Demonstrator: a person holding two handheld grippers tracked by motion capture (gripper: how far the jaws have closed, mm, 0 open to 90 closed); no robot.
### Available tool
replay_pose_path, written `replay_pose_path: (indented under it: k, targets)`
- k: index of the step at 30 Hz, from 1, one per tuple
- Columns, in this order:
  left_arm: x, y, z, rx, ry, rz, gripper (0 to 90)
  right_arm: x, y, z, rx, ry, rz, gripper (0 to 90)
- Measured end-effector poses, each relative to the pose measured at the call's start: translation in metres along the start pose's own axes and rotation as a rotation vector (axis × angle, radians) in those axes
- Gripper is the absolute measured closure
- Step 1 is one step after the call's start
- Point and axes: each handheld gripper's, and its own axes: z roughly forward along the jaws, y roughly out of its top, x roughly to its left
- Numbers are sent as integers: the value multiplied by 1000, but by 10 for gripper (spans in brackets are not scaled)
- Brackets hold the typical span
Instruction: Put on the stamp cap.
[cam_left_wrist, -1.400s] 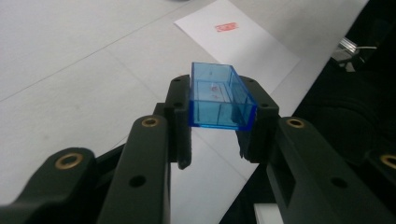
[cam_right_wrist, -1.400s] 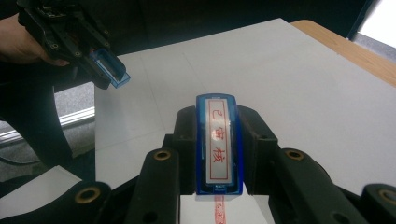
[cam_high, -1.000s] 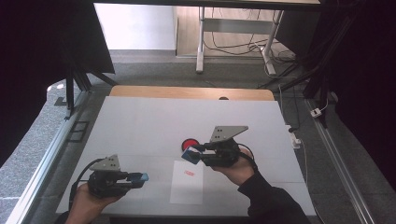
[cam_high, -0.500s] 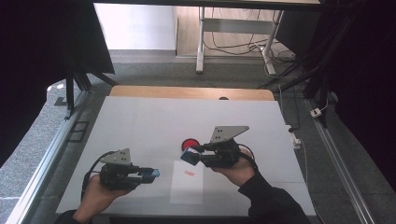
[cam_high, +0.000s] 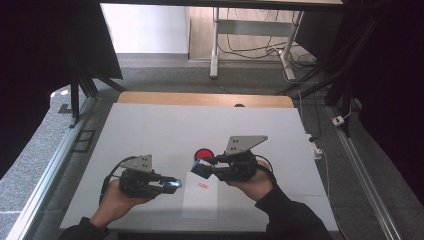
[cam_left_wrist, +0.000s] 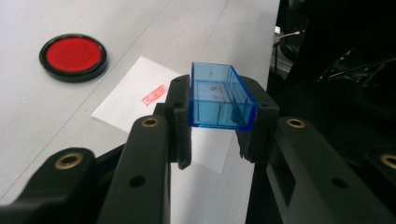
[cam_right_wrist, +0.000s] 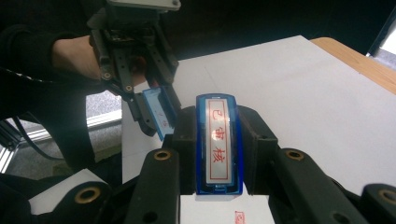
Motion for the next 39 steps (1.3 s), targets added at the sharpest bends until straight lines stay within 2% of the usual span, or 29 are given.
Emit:
replay_pose_path:
  k: [18,34,39]
  targets:
    - [9,34,24,2,-96,68,682,1,5,-9,-25,27,-10,713]
    - [14,49,40,5,-174,112,682,-2,5,-10,-31,49,1,713]
    - [14,48,44,10,-193,123,683,-1,5,-9,-26,63,-2,713]
